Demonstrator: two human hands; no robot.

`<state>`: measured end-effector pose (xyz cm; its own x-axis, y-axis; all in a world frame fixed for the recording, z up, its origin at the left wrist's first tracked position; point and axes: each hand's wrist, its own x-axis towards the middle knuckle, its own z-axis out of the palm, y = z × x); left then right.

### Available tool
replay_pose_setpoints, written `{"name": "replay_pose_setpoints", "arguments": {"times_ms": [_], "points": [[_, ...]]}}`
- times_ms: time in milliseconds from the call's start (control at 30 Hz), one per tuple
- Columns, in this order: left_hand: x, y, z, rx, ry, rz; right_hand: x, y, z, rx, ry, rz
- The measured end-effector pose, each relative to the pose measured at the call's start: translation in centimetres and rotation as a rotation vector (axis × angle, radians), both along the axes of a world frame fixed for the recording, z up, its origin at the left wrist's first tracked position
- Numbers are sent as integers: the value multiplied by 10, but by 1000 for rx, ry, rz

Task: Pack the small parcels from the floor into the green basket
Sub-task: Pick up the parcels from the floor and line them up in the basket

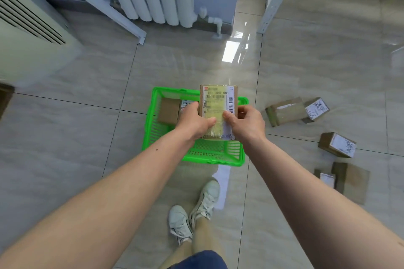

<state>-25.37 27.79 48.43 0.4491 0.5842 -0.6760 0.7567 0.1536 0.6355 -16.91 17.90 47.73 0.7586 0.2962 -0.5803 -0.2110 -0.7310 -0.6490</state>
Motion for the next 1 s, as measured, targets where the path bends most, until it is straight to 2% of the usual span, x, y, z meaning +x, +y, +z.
{"name": "replay_pose_setpoints", "arguments": {"times_ms": [200, 433, 733, 1000], "points": [[4, 23, -55, 16, 43, 16, 6, 25, -53, -61, 40, -27], [7, 41, -146, 31, 97, 27, 10, 51, -146, -106, 58, -55], [27, 64, -277, 131, 175, -222, 18, 67, -281, -194, 25, -82], [39, 77, -356, 425, 296, -404, 28, 80, -367, -179, 7, -76]]}}
